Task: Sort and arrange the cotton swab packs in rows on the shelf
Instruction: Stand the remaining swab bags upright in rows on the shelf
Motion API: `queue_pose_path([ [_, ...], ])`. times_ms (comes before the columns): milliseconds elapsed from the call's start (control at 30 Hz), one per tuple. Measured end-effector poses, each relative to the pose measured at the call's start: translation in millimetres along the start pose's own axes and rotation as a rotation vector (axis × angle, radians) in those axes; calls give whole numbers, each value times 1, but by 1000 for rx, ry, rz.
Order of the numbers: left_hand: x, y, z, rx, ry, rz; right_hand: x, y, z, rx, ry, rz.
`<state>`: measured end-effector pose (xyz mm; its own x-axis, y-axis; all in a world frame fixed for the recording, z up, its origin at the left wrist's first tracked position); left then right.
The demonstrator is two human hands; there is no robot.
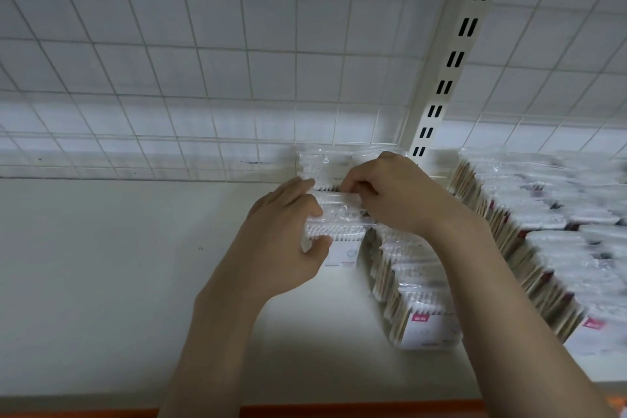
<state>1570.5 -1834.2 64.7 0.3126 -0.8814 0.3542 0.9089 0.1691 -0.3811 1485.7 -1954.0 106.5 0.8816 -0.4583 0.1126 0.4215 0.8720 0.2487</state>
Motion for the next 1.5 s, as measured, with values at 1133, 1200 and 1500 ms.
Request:
queue_pose_path([
  [1133, -2, 8, 3, -95, 55, 13, 4, -2, 66, 525, -484, -36],
  [1200, -3, 8, 3, -90, 49, 6, 2, -3, 66, 521, -496, -41],
  [1500, -1, 7, 6, -70, 23, -8, 4, -1, 63, 293, -356, 76],
])
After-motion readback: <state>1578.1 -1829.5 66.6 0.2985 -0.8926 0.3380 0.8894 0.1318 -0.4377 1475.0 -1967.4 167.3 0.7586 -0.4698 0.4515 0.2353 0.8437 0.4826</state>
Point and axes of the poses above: each hand's wrist, its own x-axis towards the middle knuckle, its own z-axis out of the back of the hand, y = z × x, the point moved 5 cm from there along x, towards the middle knuckle, and after that the axes turned 3 degrees about x, right-handed, at the moved point
